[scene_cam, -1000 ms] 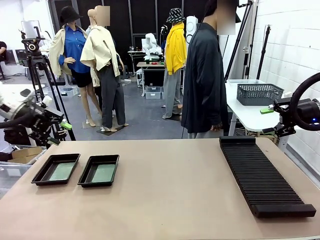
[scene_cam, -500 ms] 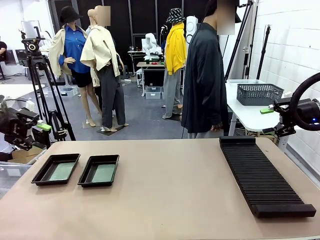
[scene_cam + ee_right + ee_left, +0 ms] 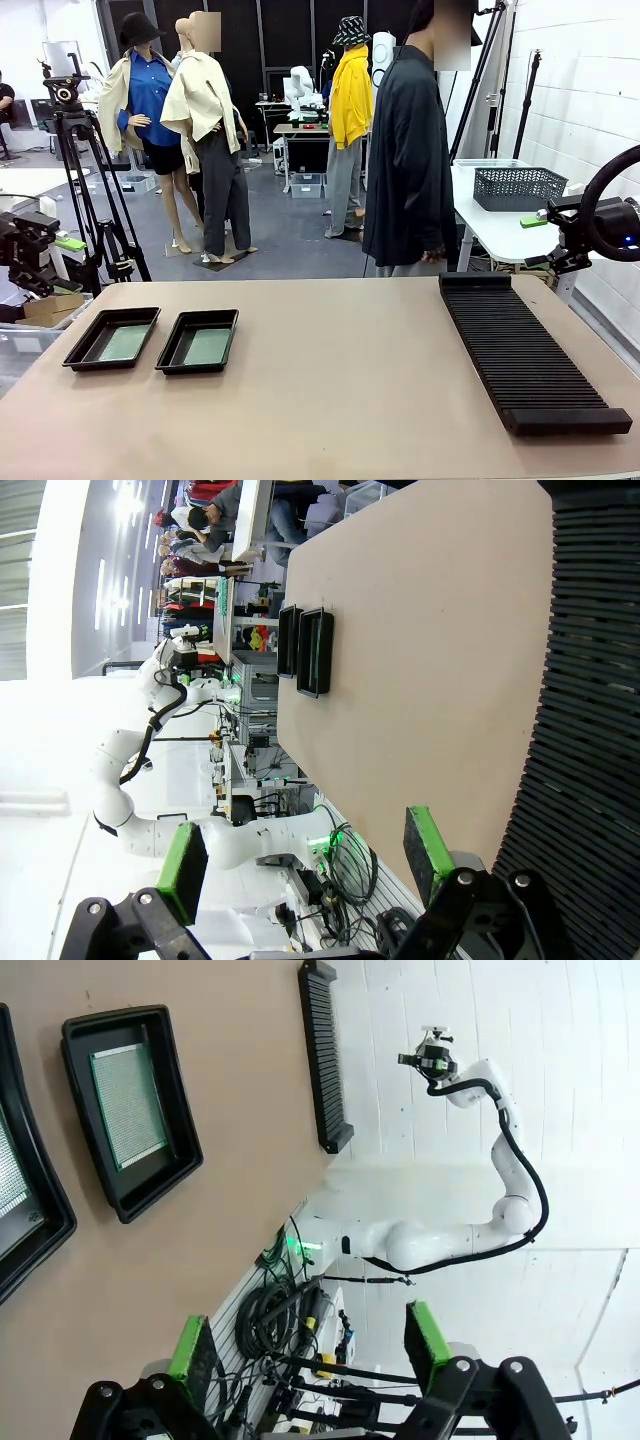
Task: Inspect and transfer BCBs to ESD trays.
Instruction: Pick up the ESD tray and place it on the left side of the table.
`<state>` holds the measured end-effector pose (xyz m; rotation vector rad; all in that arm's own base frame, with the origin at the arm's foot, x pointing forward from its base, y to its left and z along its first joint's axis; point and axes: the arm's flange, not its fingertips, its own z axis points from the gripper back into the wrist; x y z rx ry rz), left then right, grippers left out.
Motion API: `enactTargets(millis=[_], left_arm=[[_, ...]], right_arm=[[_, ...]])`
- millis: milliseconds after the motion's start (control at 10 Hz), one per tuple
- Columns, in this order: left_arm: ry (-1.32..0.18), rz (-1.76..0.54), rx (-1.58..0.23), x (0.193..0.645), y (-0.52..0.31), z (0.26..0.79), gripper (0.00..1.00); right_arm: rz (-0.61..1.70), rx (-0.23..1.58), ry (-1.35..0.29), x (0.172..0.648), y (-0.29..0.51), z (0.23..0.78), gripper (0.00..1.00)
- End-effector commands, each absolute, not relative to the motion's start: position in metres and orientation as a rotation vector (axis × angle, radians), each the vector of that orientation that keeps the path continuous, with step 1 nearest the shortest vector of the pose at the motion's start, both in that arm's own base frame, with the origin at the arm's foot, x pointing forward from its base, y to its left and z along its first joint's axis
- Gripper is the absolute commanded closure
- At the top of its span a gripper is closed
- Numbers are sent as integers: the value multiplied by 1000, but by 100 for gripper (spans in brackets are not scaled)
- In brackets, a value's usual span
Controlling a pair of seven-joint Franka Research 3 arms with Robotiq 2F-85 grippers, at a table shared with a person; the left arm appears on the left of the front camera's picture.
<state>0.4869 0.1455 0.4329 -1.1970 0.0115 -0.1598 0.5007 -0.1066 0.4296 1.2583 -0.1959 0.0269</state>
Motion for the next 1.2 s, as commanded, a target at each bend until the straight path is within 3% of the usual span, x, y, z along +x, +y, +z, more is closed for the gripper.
enactTargets(millis=[0,1100], left_arm=[[-1,-146,-1184,485,146,435,0],[-1,-146,-1184,485,146,435,0]], right_arm=[[25,1250,-195,500,-106,430,0],[25,1250,-195,500,-106,430,0]])
